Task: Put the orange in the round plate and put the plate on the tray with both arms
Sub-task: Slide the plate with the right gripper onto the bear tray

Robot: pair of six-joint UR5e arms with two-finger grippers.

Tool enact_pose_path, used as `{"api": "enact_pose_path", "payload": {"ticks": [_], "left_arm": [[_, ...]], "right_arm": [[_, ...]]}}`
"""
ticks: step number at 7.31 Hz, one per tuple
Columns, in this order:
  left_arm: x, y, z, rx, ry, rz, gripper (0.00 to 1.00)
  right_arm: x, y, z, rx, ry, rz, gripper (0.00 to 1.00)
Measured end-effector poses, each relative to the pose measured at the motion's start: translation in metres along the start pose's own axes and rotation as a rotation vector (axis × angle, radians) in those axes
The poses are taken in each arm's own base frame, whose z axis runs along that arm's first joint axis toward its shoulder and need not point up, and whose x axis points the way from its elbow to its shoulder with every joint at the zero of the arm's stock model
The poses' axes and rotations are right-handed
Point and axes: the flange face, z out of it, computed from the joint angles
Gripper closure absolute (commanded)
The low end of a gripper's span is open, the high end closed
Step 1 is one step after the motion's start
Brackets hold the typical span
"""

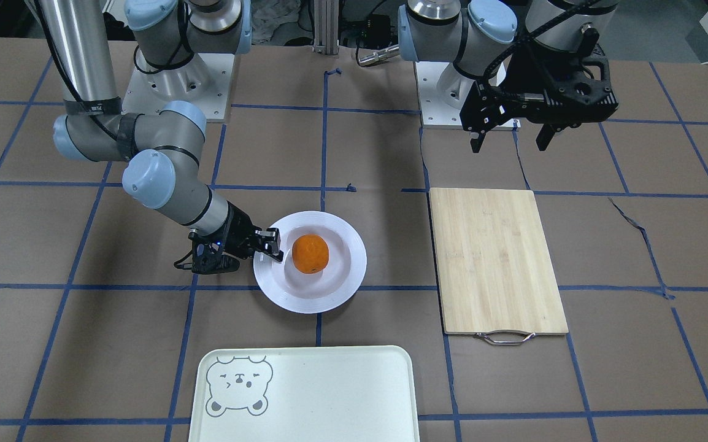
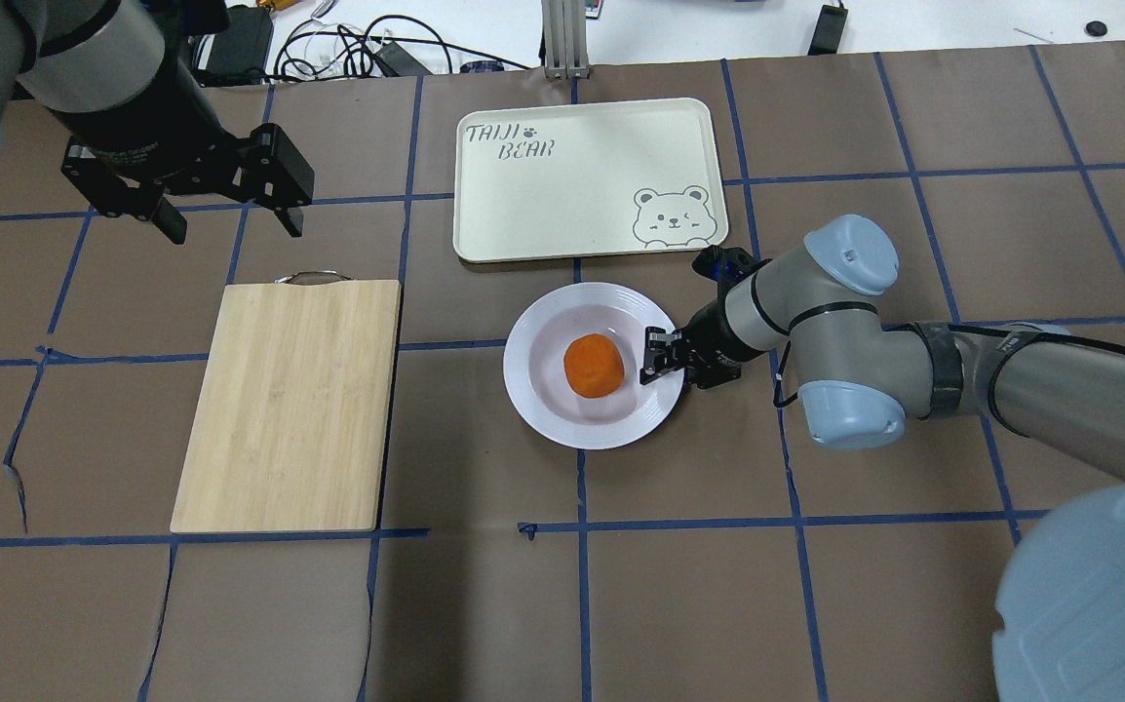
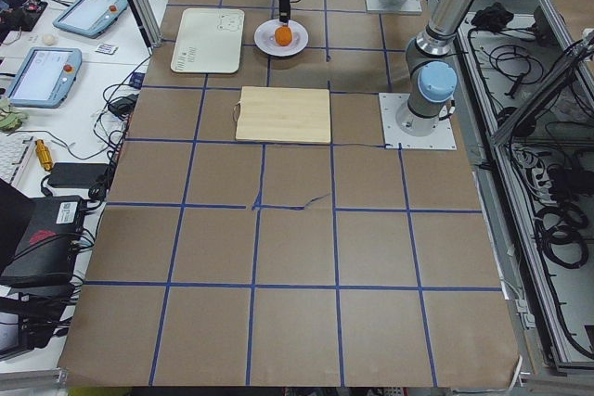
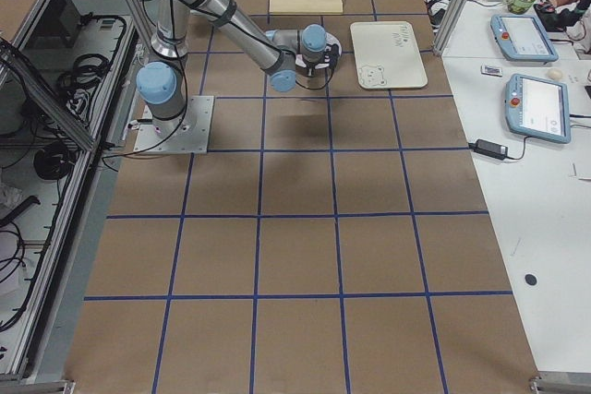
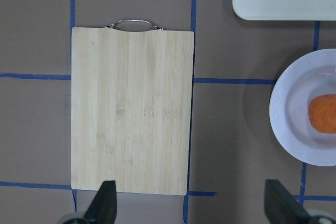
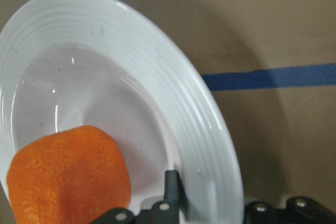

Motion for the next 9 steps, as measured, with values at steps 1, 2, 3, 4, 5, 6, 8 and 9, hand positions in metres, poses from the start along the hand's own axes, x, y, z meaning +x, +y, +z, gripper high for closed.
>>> {"api": "enact_pose_path", "payload": {"ticks": [1, 2, 3, 4, 5, 6, 8, 9], "left_arm": [[0.0, 0.0, -0.001, 0.001, 0.0, 0.0, 0.0], [0.0, -0.001, -0.002, 0.004, 0.0, -0.001, 0.0], [-0.001, -0.001, -0.004, 0.007, 0.0, -0.001, 0.0], [-0.001, -0.002, -0.005, 0.009, 0.0, -0.002, 0.0], [-0.002, -0.002, -0.006, 0.011, -0.001, -0.004, 0.0], [-0.003, -0.003, -0.007, 0.013, 0.0, -0.007, 0.0], [-0.002, -0.003, -0.007, 0.013, 0.0, -0.005, 0.0], [-0.001, -0.002, -0.008, 0.014, 0.0, -0.003, 0.0]], "right_arm": [[0.0, -0.001, -0.001, 0.001, 0.0, 0.004, 0.89], [-0.002, -0.004, -0.003, 0.009, 0.0, 0.006, 0.89], [-0.009, -0.016, -0.013, 0.034, -0.003, 0.01, 0.87], [-0.018, -0.032, -0.027, 0.064, -0.008, 0.023, 0.88], [-0.026, -0.052, -0.044, 0.086, -0.013, 0.041, 0.88], [-0.038, -0.076, -0.064, 0.099, -0.017, 0.057, 0.88], [-0.055, -0.142, -0.082, 0.137, -0.028, 0.085, 0.87], [-0.056, -0.179, -0.074, 0.144, -0.046, 0.09, 0.87]]}}
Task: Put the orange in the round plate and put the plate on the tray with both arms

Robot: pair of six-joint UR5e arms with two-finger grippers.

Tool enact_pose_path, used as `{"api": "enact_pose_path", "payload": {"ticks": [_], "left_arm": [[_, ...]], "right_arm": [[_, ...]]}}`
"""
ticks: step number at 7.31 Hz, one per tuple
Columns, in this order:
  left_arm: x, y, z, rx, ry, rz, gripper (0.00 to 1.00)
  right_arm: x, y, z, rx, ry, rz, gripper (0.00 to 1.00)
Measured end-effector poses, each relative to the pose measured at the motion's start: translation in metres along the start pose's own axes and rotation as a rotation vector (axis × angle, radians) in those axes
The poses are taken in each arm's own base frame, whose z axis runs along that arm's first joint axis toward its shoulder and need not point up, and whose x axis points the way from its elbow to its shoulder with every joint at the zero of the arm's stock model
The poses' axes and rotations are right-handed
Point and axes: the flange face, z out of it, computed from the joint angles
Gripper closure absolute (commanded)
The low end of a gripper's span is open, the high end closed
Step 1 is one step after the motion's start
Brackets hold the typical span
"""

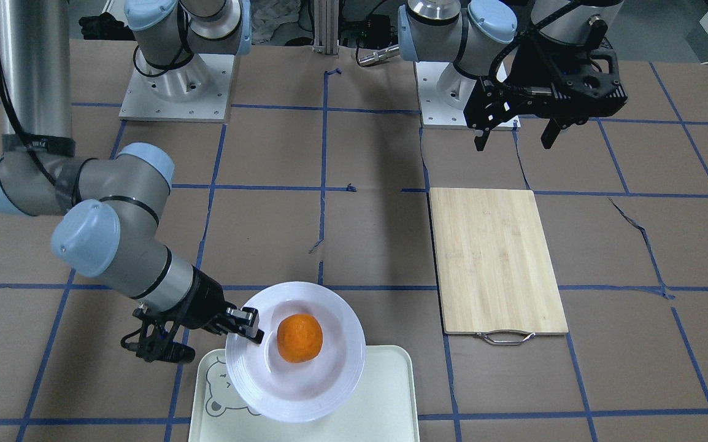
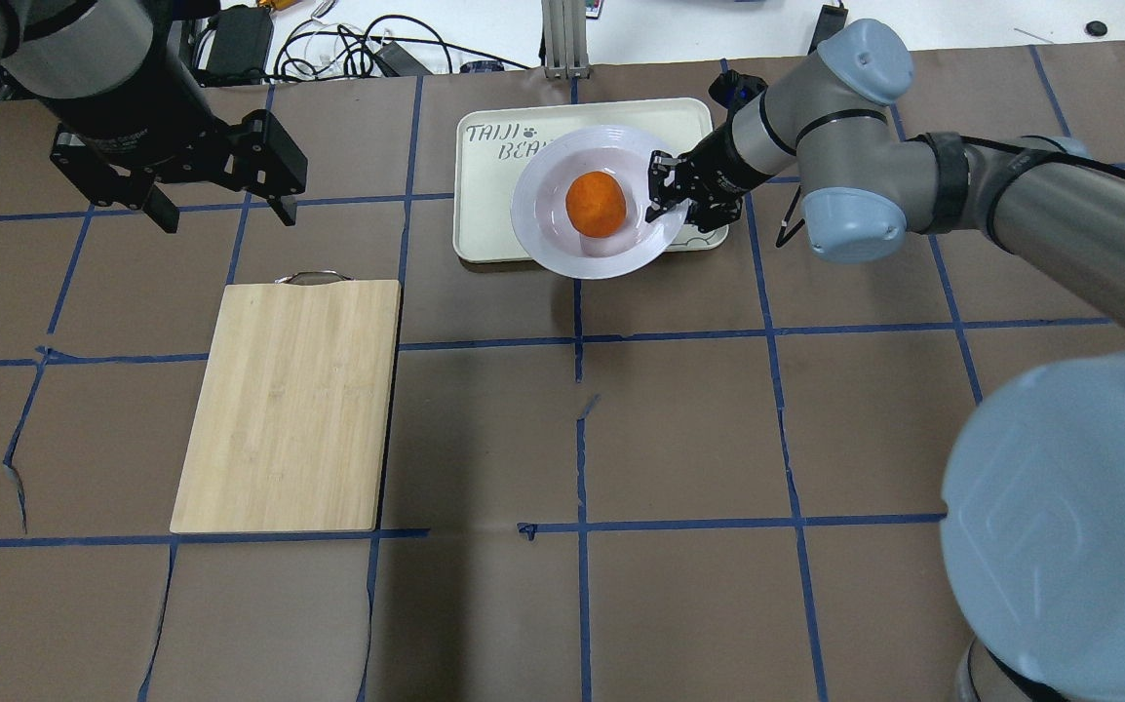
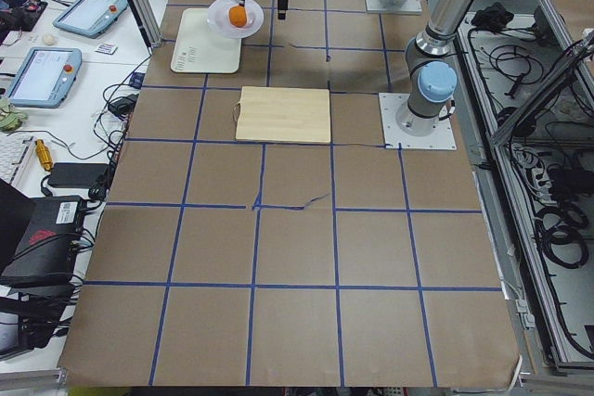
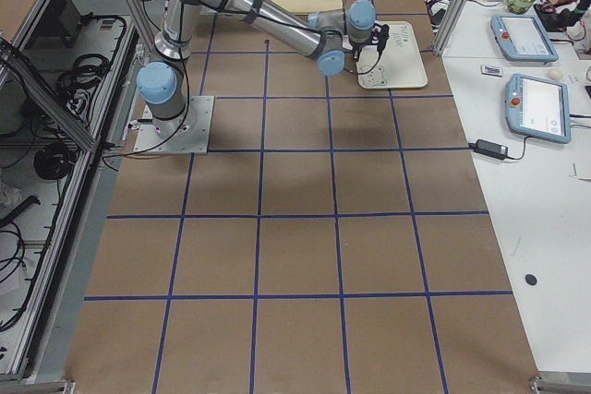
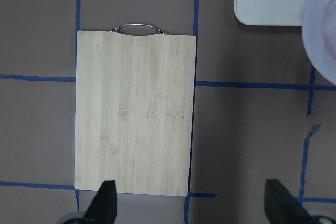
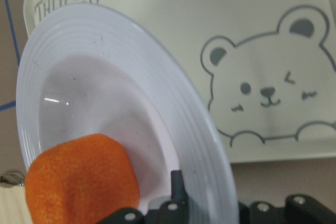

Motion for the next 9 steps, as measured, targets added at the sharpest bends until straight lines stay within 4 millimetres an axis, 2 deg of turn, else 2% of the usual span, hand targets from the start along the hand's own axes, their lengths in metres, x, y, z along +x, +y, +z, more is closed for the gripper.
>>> {"api": "enact_pose_path", "payload": {"ticks": [1, 2, 3, 4, 5, 6, 7, 9], "left_arm": [[0.001, 0.001, 0.001, -0.002, 0.0, 0.002, 0.0], [0.002, 0.001, 0.001, -0.006, 0.0, 0.004, 0.0], [0.002, 0.002, 0.001, -0.01, 0.0, 0.006, 0.0], [0.004, 0.003, 0.001, -0.014, 0.0, 0.008, 0.0], [0.005, 0.004, 0.001, -0.018, 0.0, 0.01, 0.0], [0.005, 0.004, 0.001, -0.019, 0.0, 0.011, 0.0], [0.005, 0.005, 0.001, -0.02, 0.0, 0.011, 0.0], [0.005, 0.005, 0.0, -0.018, 0.0, 0.01, 0.0]], "right_arm": [[-0.001, -0.03, 0.018, -0.004, -0.028, 0.009, 0.87], [0.004, -0.05, 0.038, -0.018, -0.049, 0.021, 0.84], [0.009, -0.06, 0.053, -0.029, -0.06, 0.029, 0.73], [0.013, -0.063, 0.061, -0.035, -0.057, 0.034, 0.37], [0.017, -0.064, 0.067, -0.041, -0.052, 0.039, 0.11], [0.019, -0.064, 0.068, -0.036, -0.037, 0.038, 0.0], [0.019, -0.068, 0.064, -0.015, -0.001, 0.029, 0.0], [0.007, -0.082, 0.029, 0.058, 0.095, -0.013, 0.0]]}}
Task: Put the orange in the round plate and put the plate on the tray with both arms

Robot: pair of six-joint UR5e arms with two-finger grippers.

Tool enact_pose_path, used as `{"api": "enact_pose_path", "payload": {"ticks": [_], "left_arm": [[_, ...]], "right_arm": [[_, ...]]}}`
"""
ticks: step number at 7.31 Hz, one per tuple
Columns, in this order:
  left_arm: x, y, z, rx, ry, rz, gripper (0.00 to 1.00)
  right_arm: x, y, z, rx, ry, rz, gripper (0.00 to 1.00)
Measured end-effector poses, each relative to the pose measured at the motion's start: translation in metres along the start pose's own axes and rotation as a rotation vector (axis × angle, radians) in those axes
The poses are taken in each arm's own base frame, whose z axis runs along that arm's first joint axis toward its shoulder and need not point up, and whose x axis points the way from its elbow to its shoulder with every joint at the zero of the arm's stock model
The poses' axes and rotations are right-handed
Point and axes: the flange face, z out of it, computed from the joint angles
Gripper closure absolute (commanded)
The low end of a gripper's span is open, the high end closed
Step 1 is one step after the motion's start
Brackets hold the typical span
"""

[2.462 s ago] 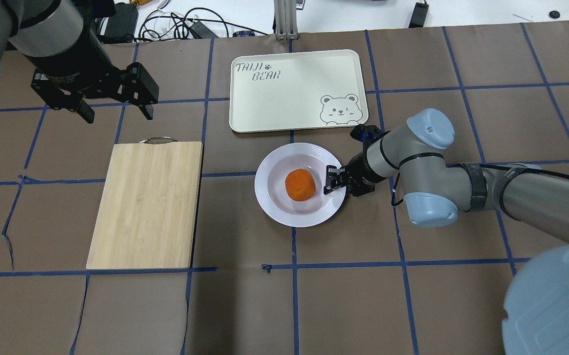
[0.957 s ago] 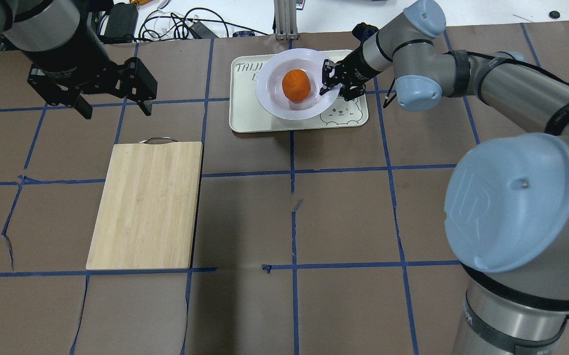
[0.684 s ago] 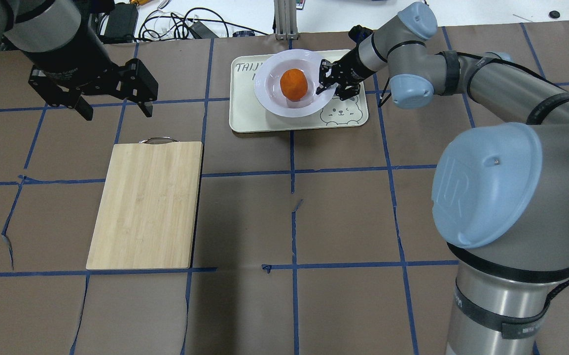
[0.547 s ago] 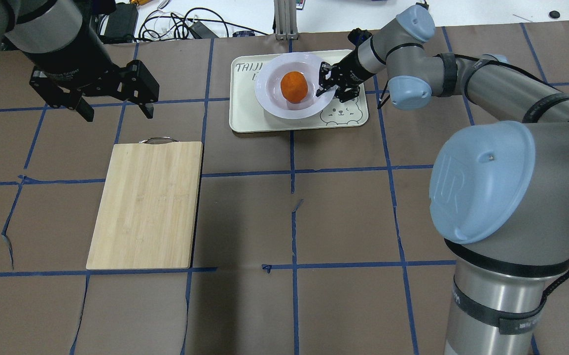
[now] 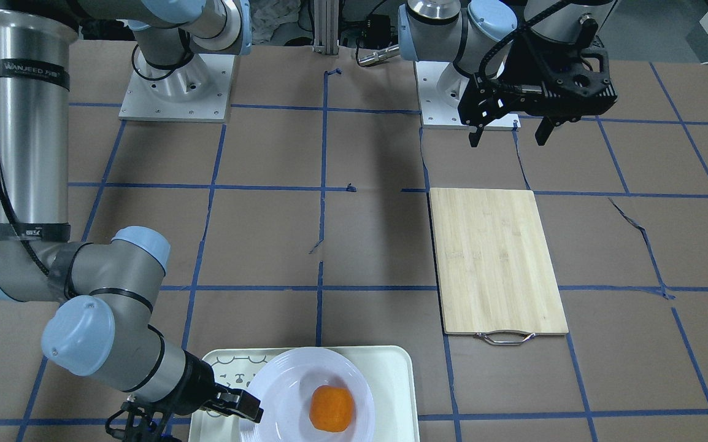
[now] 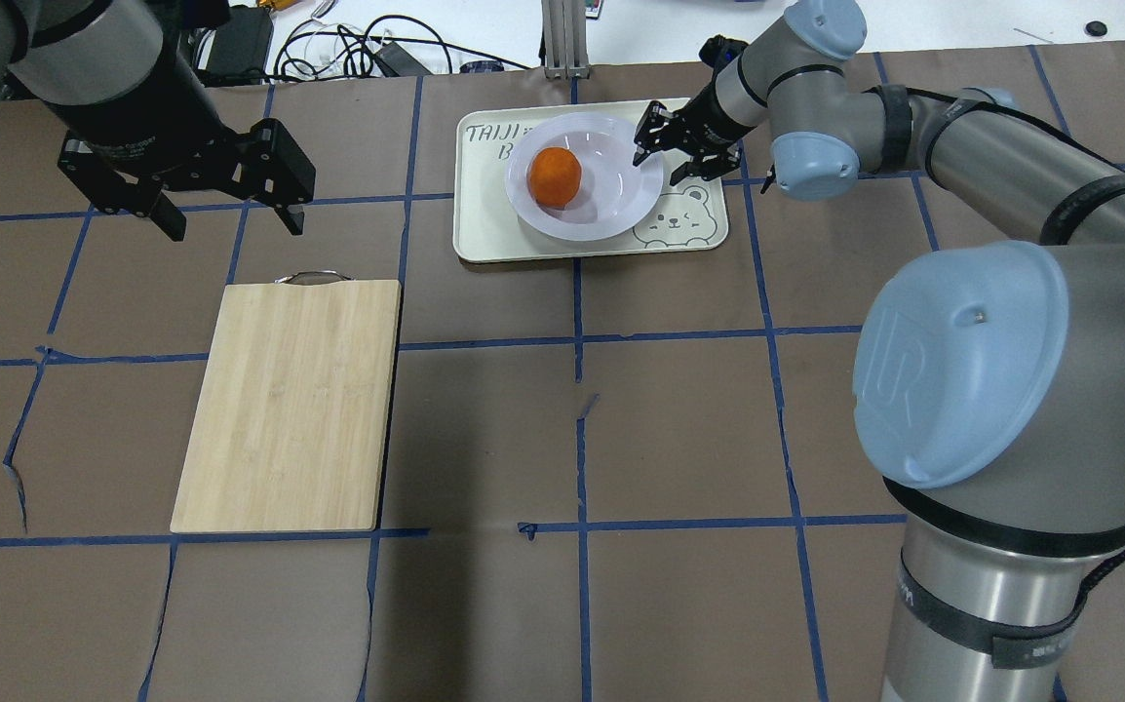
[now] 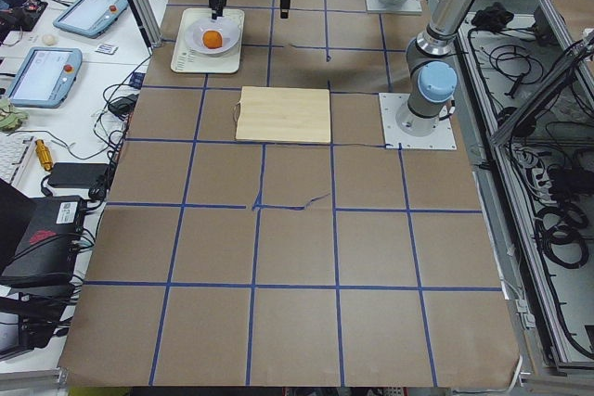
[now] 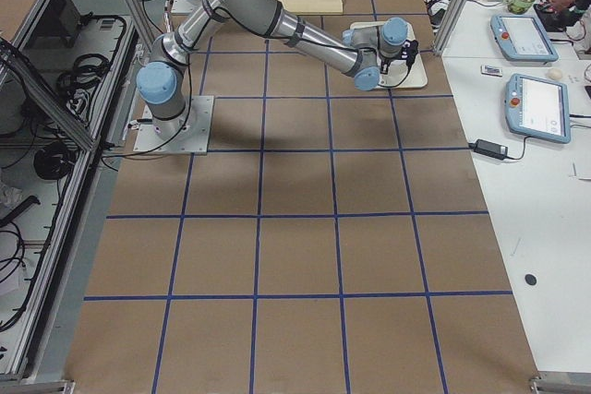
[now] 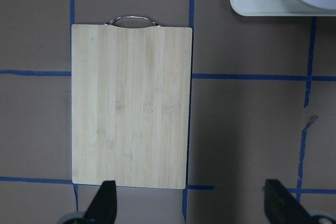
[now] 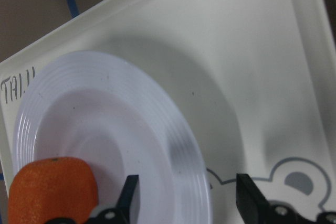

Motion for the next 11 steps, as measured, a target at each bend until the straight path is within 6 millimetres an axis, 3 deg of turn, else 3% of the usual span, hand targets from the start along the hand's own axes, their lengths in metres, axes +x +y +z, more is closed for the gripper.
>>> {"api": "enact_pose_path", "payload": {"ticks": [2, 4, 5, 7, 8, 9, 11], "left_arm": [[0.0, 0.0, -0.001, 0.001, 0.0, -0.001, 0.0], [-0.002, 0.0, -0.002, 0.003, 0.0, -0.003, 0.0], [-0.002, 0.001, -0.003, 0.004, 0.0, -0.003, 0.0], [-0.002, 0.002, -0.004, 0.006, 0.0, -0.003, 0.0], [-0.003, 0.002, -0.004, 0.006, 0.0, -0.004, 0.0], [-0.003, 0.002, -0.004, 0.006, 0.0, -0.005, 0.0], [-0.004, 0.002, -0.005, 0.007, -0.001, -0.005, 0.0]], "right_arm": [[-0.012, 0.0, -0.06, -0.009, 0.153, -0.004, 0.0], [-0.03, 0.024, -0.144, -0.032, 0.304, -0.082, 0.0], [-0.041, 0.044, -0.18, -0.052, 0.356, -0.138, 0.0], [-0.061, 0.105, -0.25, -0.095, 0.417, -0.232, 0.0], [-0.065, 0.134, -0.27, -0.094, 0.448, -0.288, 0.0], [-0.064, 0.152, -0.275, -0.089, 0.461, -0.327, 0.0], [-0.061, 0.156, -0.272, -0.035, 0.454, -0.359, 0.0]]}}
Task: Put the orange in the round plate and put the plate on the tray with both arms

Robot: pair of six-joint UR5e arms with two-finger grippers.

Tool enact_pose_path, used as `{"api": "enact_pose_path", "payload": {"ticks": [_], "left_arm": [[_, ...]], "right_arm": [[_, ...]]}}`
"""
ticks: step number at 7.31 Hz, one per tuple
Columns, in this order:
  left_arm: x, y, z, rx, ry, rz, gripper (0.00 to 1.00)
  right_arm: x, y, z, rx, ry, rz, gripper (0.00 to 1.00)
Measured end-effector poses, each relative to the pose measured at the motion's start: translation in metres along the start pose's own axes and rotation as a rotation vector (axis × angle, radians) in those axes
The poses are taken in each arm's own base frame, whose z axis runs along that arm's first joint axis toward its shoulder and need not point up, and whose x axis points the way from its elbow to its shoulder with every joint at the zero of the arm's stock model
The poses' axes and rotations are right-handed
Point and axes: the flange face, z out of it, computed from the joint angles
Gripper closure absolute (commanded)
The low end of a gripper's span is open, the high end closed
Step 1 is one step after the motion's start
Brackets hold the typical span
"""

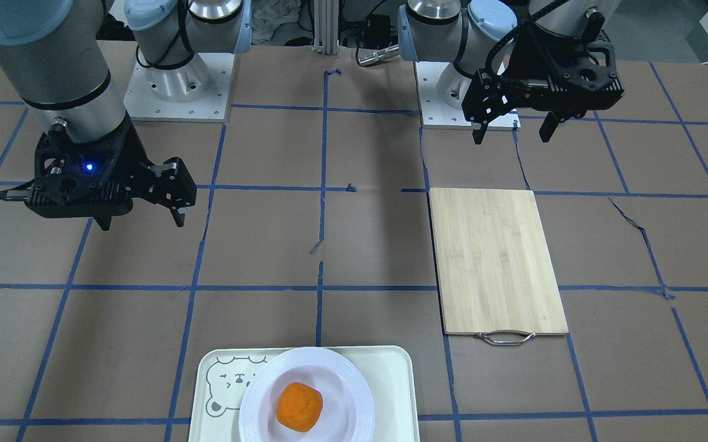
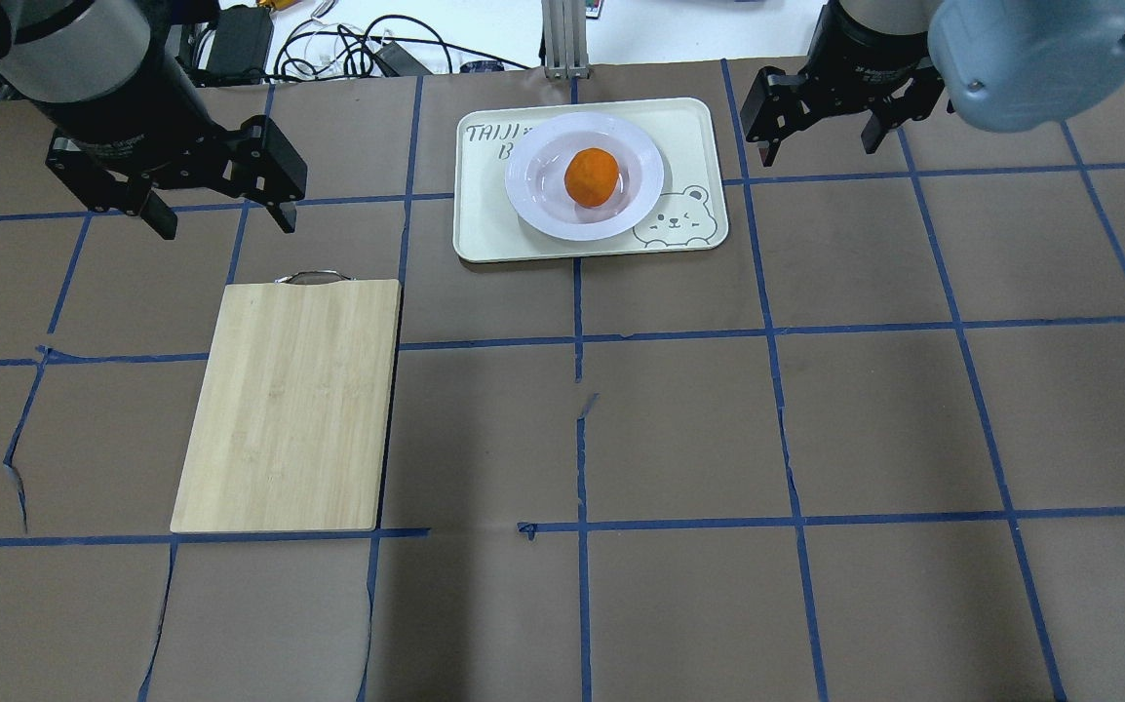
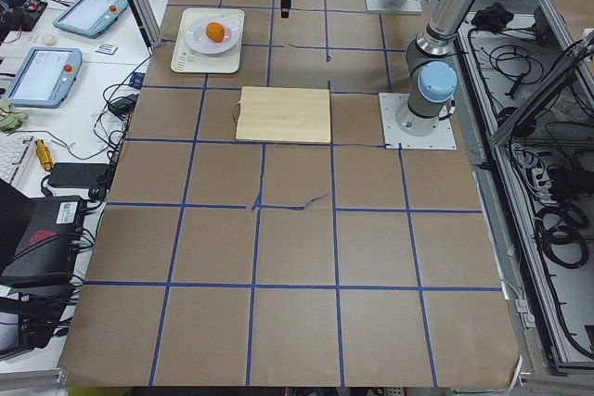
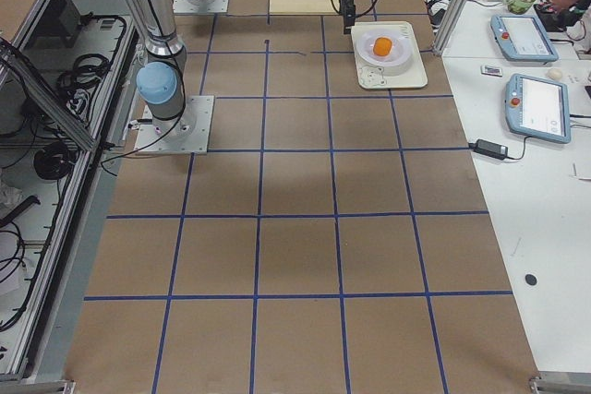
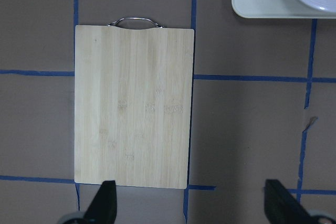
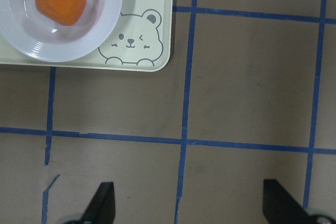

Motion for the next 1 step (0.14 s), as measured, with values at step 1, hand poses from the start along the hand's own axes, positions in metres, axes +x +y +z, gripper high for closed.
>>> {"api": "enact_pose_path", "payload": {"ticks": [1], "left_arm": [[0.0, 0.0, -0.0005, 0.001, 0.0, 0.0, 0.0]], "right_arm": [[0.0011, -0.0012, -0.0003, 0.017, 0.0, 0.003, 0.0]]}}
